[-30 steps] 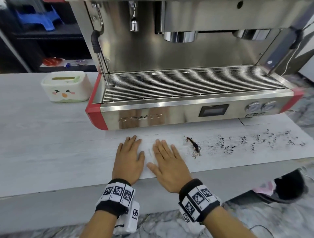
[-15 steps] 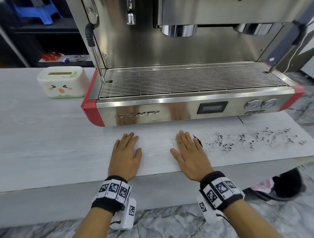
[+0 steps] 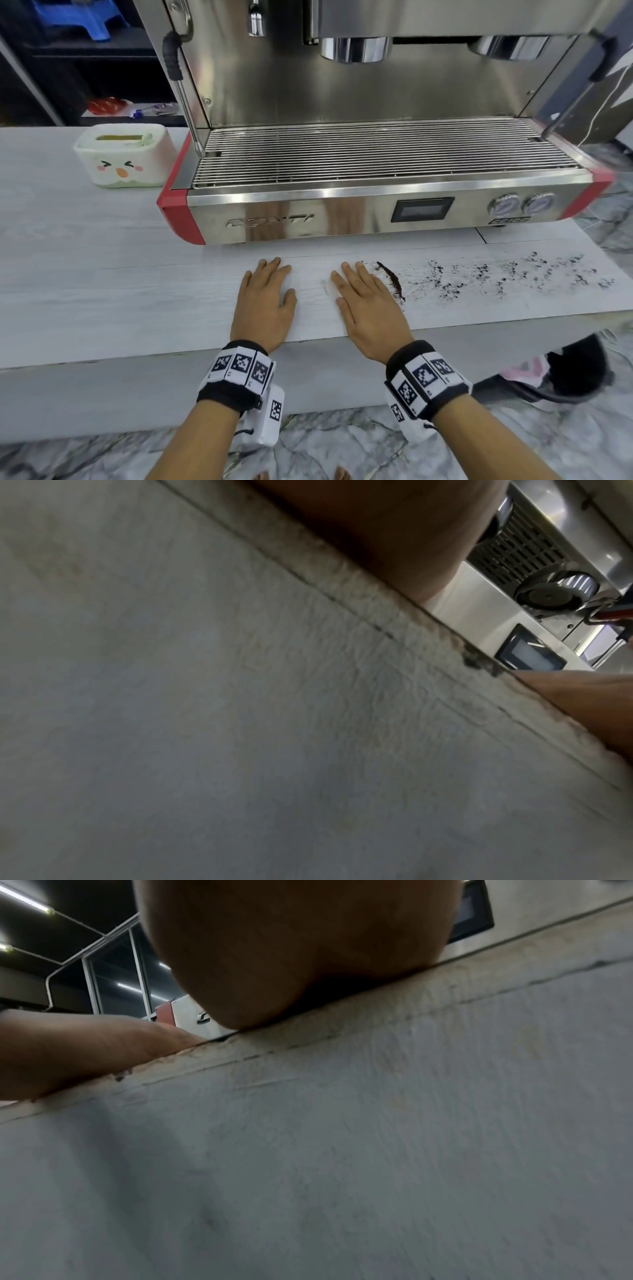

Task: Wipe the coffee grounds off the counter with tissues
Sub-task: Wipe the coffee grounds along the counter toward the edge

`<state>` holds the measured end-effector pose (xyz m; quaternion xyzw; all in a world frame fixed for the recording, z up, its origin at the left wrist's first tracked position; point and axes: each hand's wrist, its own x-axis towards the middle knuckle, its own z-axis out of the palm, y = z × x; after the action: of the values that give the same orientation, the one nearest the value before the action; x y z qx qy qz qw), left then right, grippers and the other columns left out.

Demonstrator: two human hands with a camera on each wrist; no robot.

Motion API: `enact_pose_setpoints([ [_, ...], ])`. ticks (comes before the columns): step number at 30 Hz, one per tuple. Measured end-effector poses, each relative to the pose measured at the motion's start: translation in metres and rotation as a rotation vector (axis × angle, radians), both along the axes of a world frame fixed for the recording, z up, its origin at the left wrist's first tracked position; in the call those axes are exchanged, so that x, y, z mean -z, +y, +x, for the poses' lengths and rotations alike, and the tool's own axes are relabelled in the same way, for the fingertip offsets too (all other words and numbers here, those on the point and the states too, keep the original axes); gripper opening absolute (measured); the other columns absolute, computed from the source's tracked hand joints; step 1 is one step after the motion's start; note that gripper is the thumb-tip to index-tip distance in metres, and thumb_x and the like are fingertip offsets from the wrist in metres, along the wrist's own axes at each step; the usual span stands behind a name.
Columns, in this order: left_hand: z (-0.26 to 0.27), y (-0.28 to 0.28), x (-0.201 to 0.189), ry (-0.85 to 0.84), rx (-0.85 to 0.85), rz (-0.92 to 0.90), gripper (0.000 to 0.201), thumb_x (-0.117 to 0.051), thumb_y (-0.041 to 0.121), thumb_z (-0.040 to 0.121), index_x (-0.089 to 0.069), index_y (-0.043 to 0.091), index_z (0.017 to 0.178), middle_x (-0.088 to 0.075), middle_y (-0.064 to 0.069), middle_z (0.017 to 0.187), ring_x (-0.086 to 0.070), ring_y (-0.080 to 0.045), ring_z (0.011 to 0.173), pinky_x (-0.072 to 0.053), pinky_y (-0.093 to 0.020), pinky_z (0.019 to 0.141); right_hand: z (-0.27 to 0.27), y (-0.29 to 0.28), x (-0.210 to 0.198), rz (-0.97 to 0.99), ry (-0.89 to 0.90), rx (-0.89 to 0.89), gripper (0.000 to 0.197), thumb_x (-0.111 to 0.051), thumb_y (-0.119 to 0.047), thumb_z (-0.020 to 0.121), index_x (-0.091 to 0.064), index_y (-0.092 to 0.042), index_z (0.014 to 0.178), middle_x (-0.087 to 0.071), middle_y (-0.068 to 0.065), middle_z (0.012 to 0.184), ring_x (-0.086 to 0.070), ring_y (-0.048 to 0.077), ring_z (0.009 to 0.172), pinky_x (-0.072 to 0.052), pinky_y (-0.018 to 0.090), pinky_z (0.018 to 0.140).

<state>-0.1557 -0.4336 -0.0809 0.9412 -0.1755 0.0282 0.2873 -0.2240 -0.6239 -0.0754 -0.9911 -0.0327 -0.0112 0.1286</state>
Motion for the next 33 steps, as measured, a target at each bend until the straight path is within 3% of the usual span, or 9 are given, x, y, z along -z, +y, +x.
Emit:
enact_pose_setpoints([
  [3,0.000,0.000,0.001,-0.022,-0.001,0.018,0.045,-0.045,0.025,0.094,-0.043,0.021,0.138,-0.031,0.002,0.153,-0.019,-0.017,0.144,-0.008,-0.035,0.120,-0.001,-0.004,0.003,-0.042,0.000,0.005,0.061,-0.005,-0.043,0.096,-0.018,-0.022,0.151,-0.009,0.005,0.160,0.000,0.021,0.148,0.000,0.037,0.120],
  [9,-0.001,0.001,0.002,-0.030,-0.009,0.020,0.043,-0.045,0.026,0.094,-0.045,0.022,0.137,-0.033,0.002,0.152,-0.021,-0.016,0.144,-0.010,-0.035,0.120,-0.001,-0.018,0.004,-0.041,-0.025,0.018,0.064,-0.007,-0.039,0.095,-0.021,-0.011,0.150,-0.014,0.007,0.160,-0.006,0.022,0.148,0.000,0.033,0.119],
  [14,-0.001,0.001,0.002,-0.010,-0.018,0.002,0.043,-0.046,0.026,0.094,-0.045,0.021,0.137,-0.034,0.001,0.152,-0.021,-0.017,0.144,-0.010,-0.035,0.120,0.000,-0.029,0.004,0.026,-0.005,0.005,0.051,-0.024,-0.023,0.101,-0.023,-0.007,0.149,-0.017,0.010,0.159,-0.009,0.024,0.148,-0.003,0.033,0.119],
  [17,-0.002,0.001,0.001,-0.005,-0.022,-0.012,0.043,-0.047,0.025,0.094,-0.046,0.021,0.137,-0.035,0.001,0.151,-0.022,-0.017,0.143,-0.010,-0.035,0.120,-0.001,-0.037,0.001,0.159,0.012,0.023,0.048,-0.029,-0.018,0.102,-0.026,-0.008,0.149,-0.020,0.009,0.158,-0.011,0.023,0.148,-0.007,0.034,0.120],
  [21,-0.002,0.000,0.001,-0.002,-0.029,-0.007,0.043,-0.047,0.026,0.094,-0.046,0.021,0.137,-0.035,0.001,0.151,-0.022,-0.017,0.143,-0.011,-0.035,0.120,-0.005,-0.023,-0.008,0.356,-0.034,-0.002,0.046,-0.029,-0.023,0.104,-0.030,-0.011,0.148,-0.021,0.005,0.158,-0.010,0.017,0.147,-0.003,0.024,0.118],
  [27,-0.001,0.000,-0.001,-0.004,-0.022,-0.013,0.043,-0.047,0.025,0.093,-0.047,0.022,0.136,-0.035,0.002,0.151,-0.022,-0.016,0.143,-0.010,-0.035,0.120,-0.009,-0.003,0.006,0.058,-0.037,-0.066,0.050,-0.022,-0.026,0.102,-0.027,-0.005,0.148,-0.019,0.012,0.158,-0.011,0.024,0.147,-0.002,0.031,0.119],
  [30,0.000,0.001,0.000,-0.007,-0.011,-0.015,0.043,-0.047,0.025,0.093,-0.046,0.022,0.136,-0.034,0.003,0.151,-0.022,-0.016,0.143,-0.010,-0.035,0.120,-0.011,-0.017,0.006,-0.008,-0.034,0.005,0.060,-0.010,-0.035,0.098,-0.024,-0.007,0.149,-0.017,0.010,0.159,-0.010,0.023,0.148,-0.004,0.033,0.120],
  [33,-0.001,0.002,0.001,-0.015,-0.008,-0.004,0.044,-0.046,0.026,0.093,-0.045,0.022,0.137,-0.034,0.002,0.152,-0.021,-0.016,0.144,-0.010,-0.035,0.120,-0.012,-0.036,0.003,-0.002,-0.003,0.063,0.061,-0.008,-0.036,0.096,-0.022,-0.009,0.150,-0.016,0.008,0.159,-0.010,0.021,0.148,-0.004,0.031,0.119],
])
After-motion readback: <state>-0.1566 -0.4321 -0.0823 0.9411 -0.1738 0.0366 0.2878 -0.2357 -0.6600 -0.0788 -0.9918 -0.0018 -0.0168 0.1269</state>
